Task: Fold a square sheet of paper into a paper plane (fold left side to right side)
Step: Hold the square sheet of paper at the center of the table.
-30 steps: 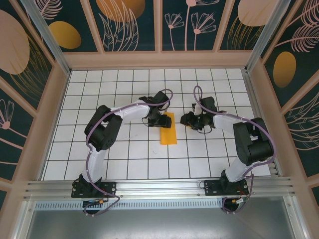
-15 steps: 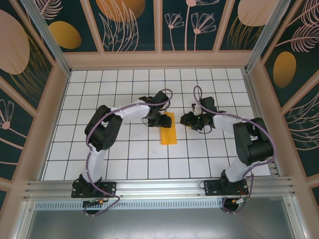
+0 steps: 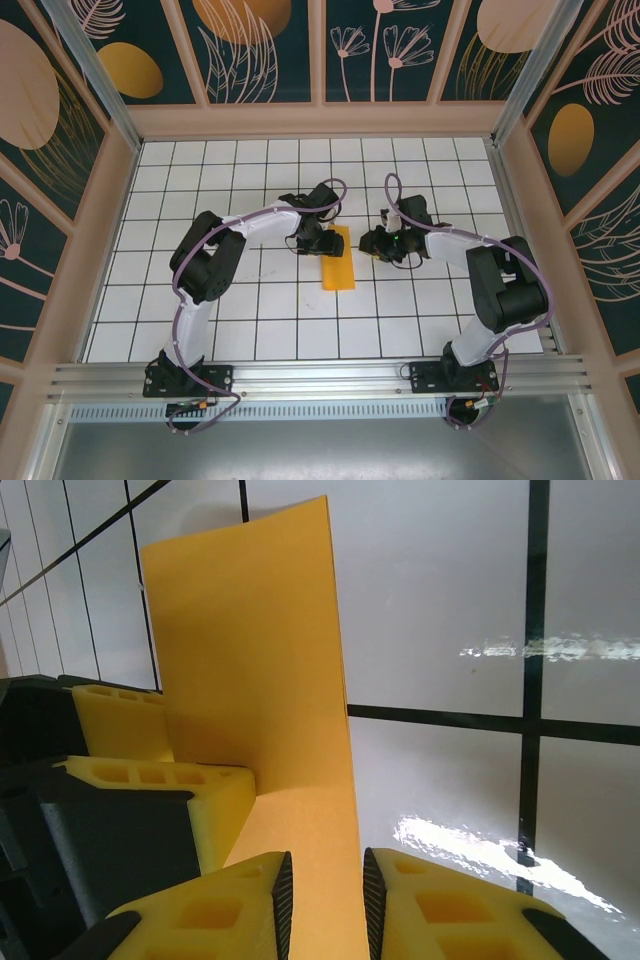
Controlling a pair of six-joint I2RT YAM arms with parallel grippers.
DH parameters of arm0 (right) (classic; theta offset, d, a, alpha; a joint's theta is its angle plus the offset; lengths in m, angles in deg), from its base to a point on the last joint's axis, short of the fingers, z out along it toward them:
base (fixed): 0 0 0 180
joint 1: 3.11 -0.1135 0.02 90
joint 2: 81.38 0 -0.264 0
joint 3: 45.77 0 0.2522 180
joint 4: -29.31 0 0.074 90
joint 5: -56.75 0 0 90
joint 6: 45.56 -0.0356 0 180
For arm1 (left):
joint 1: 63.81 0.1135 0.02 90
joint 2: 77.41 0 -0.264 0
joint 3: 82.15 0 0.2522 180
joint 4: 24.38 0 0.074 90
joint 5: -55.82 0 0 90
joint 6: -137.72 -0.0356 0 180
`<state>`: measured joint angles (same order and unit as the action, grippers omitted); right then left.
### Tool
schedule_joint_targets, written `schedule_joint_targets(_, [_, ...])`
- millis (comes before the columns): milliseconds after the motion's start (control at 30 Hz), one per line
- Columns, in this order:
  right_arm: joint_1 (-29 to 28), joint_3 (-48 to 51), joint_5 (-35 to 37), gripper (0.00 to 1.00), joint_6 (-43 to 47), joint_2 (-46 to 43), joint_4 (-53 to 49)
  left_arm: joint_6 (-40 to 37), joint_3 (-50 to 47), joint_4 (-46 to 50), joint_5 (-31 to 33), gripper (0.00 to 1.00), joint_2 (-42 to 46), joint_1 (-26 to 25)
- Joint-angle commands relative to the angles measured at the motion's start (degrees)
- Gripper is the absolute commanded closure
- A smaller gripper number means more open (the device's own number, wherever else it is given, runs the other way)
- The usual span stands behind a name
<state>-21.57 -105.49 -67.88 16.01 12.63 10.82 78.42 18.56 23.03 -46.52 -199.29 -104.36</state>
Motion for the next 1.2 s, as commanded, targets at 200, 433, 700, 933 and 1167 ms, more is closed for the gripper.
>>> schedule_joint_targets(200, [-0.27, -0.39, -0.73, 0.71, -0.42, -0.19, 0.87, -0.24, -2.66, -9.30, -0.23, 0.41, -7.11, -1.19])
schedule_joint_targets(433, [-0.30, -0.53, -0.61, 0.71, -0.40, -0.26, 0.84, -0.43, -2.58, -9.59, -1.05, 0.39, -7.27, -1.15])
schedule_joint_targets(700, [-0.36, -0.53, -0.44, 0.71, -0.32, -0.28, 0.66, -1.25, -2.73, -9.74, -2.16, 0.39, -7.58, -1.16])
schedule_joint_targets(933, [-0.41, -0.58, -0.44, 0.72, -0.23, -0.29, 0.52, -1.65, -2.63, -9.79, -2.65, 0.39, -7.64, -1.28])
schedule_joint_targets(1167, [-0.39, -0.70, -0.26, 0.71, -0.18, -0.19, 0.50, -2.26, -2.63, -9.75, -3.45, 0.39, -7.92, -1.25])
